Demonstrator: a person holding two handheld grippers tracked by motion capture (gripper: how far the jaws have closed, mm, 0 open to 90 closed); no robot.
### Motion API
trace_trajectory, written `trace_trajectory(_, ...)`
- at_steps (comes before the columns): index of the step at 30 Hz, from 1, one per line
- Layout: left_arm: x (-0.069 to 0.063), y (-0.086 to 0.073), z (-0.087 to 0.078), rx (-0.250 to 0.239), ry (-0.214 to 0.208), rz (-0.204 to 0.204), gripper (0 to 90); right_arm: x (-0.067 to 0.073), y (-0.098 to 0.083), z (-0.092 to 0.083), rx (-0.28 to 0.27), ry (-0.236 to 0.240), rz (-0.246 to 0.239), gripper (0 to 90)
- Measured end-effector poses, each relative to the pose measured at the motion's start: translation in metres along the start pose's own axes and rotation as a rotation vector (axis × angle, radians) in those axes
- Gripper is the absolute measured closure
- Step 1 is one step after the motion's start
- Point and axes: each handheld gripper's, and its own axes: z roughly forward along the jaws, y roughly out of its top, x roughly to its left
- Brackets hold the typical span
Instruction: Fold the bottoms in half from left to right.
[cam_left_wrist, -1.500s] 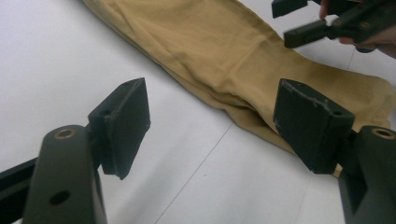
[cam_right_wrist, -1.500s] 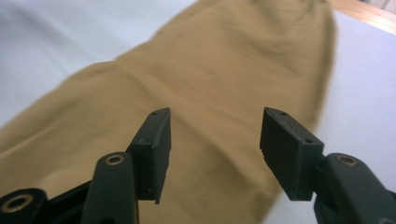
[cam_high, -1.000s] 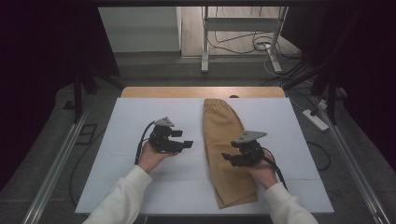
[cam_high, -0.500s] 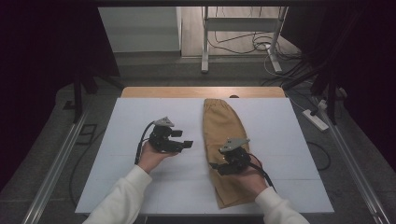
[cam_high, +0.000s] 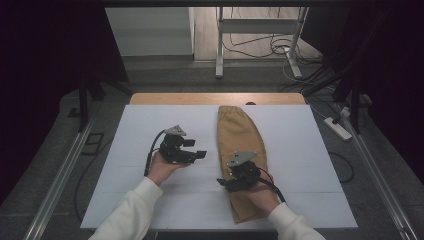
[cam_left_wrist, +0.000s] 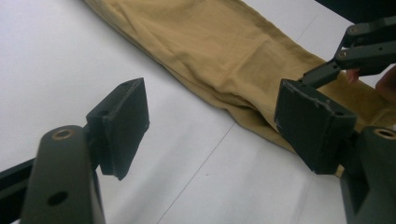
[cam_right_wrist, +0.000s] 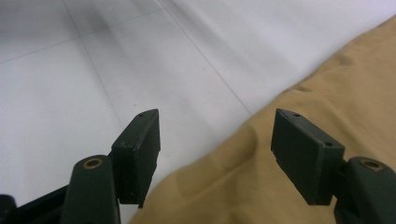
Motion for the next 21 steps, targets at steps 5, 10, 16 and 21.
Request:
trace_trajectory(5, 0.000, 0.000, 0.000, 0.000, 0.000, 0.000, 25.7, 0.003, 0.001, 0.002, 0.017, 0.003, 0.002, 32.8)
trace_trajectory(10, 0.000, 0.000, -0.001, -0.005, -0.001, -0.002, 25.7, 0.002, 0.007, -0.008, -0.012, 0.000, 0.025, 32.7)
trace_trajectory(16, 0.000, 0.000, -0.001, -0.006, 0.000, -0.004, 25.7, 0.008, 0.011, -0.011, -0.012, 0.008, 0.020, 32.6)
trace_trajectory(21, 0.000, 0.000, -0.001, -0.003, 0.001, 0.000, 25.7, 0.006, 0.004, 0.001, 0.028, -0.007, 0.030, 32.6)
